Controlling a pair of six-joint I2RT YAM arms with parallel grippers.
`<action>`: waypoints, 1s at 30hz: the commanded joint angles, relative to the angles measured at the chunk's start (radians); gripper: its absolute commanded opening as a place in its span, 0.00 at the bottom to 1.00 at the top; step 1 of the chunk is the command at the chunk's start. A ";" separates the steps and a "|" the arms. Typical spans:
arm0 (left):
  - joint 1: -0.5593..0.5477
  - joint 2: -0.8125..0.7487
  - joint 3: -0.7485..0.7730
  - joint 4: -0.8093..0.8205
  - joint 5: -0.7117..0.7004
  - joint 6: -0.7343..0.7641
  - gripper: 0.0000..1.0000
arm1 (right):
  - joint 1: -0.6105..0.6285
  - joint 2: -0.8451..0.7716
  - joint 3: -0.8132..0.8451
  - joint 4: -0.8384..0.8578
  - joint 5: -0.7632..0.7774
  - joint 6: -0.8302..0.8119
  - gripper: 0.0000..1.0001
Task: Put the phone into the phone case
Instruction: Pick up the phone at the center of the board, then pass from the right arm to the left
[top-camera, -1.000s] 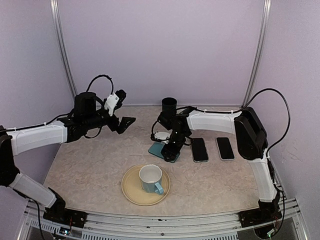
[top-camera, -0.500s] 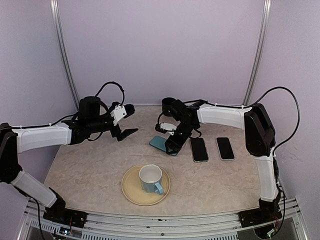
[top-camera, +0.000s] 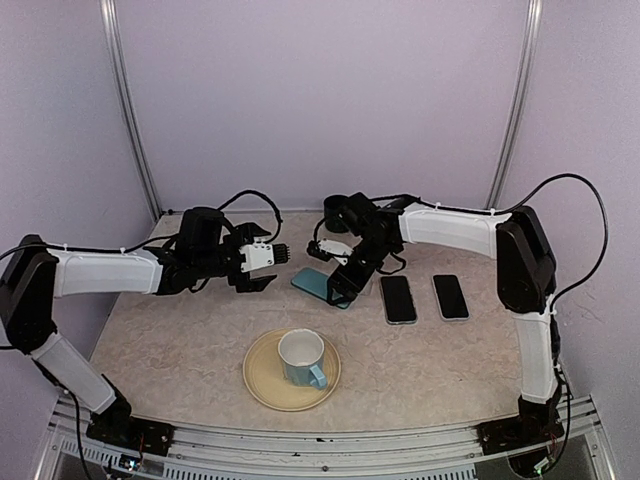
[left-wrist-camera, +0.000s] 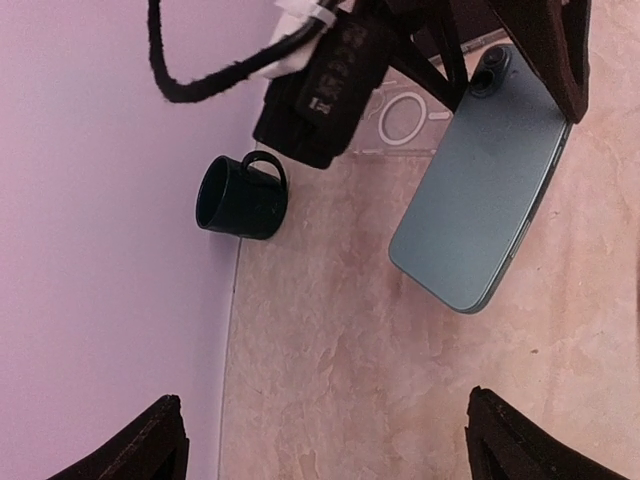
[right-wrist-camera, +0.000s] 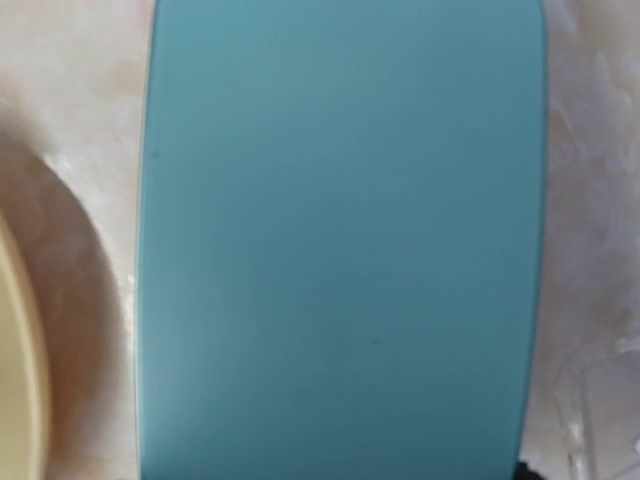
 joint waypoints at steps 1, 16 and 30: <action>-0.033 0.026 0.005 0.050 -0.077 0.134 0.93 | -0.010 -0.076 0.013 0.042 -0.059 -0.004 0.66; -0.100 0.073 -0.095 0.235 -0.143 0.283 0.89 | -0.021 -0.100 0.020 0.046 -0.102 -0.003 0.65; -0.161 0.179 -0.098 0.444 -0.228 0.383 0.75 | -0.021 -0.116 0.014 0.050 -0.164 -0.008 0.65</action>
